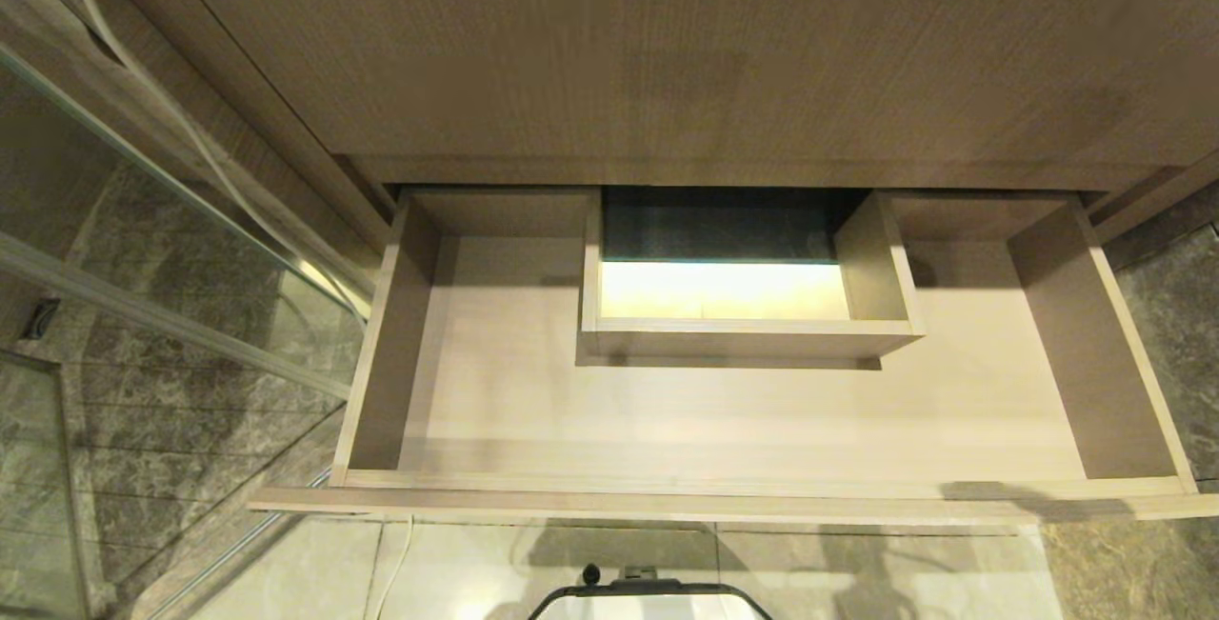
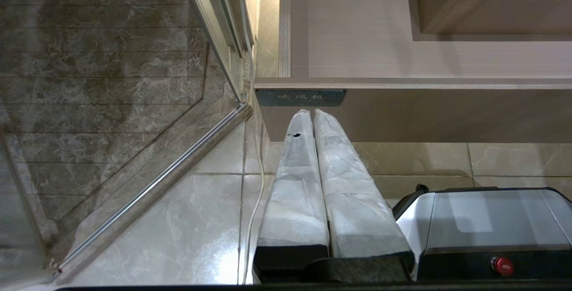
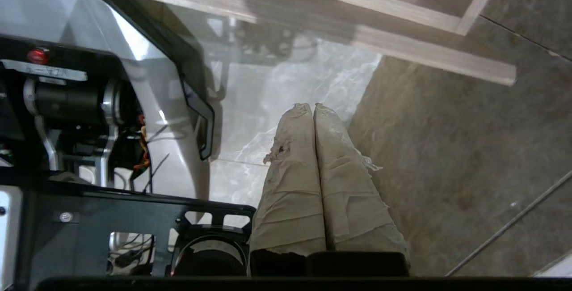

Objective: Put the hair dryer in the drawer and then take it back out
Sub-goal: Close the drawer

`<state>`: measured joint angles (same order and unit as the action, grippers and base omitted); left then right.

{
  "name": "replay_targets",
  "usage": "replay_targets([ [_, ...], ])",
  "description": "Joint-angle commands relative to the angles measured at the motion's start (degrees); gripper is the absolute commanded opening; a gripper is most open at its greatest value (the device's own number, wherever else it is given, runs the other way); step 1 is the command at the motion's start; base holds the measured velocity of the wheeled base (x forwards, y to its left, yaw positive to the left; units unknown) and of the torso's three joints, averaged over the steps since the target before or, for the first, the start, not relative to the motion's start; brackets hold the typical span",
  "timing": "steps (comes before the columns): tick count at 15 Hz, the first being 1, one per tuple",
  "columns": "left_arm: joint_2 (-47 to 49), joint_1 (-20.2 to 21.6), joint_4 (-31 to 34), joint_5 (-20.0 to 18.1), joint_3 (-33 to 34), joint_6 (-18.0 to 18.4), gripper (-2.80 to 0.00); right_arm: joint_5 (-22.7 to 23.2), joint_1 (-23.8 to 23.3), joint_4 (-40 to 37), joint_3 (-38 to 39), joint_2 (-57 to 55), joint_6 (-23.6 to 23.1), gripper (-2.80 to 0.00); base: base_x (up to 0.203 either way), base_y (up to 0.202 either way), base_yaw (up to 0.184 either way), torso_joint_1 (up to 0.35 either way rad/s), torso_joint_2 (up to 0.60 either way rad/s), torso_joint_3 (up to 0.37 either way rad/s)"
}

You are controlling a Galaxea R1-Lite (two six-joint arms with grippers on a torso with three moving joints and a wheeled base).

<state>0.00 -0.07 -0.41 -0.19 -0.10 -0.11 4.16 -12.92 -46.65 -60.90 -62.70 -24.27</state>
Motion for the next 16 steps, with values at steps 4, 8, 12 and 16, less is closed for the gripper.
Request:
replay_targets([
  [4,0.09,-0.01,-0.02,0.02,0.01,0.02,-2.80,-0.11,0.00,0.46,-0.62,-1.64,-0.16,-2.80,0.000,0.000,0.000,0.000,0.00,0.000],
  [8,0.09,-0.01,-0.02,0.02,0.01,0.02,-2.80,-0.15,0.05,0.60,-0.27,-1.55,-0.43,-2.80,0.000,0.000,0.000,0.000,0.00,0.000],
  [12,0.09,-0.01,-0.02,0.02,0.01,0.02,-2.80,-0.11,0.09,1.08,0.39,-1.24,-1.66,-2.80,0.000,0.000,0.000,0.000,0.00,0.000],
  [16,0.09,-0.01,-0.02,0.02,0.01,0.02,-2.80,-0.11,0.09,1.09,0.52,-0.67,-1.66,-2.80,0.000,0.000,0.000,0.000,0.00,0.000],
])
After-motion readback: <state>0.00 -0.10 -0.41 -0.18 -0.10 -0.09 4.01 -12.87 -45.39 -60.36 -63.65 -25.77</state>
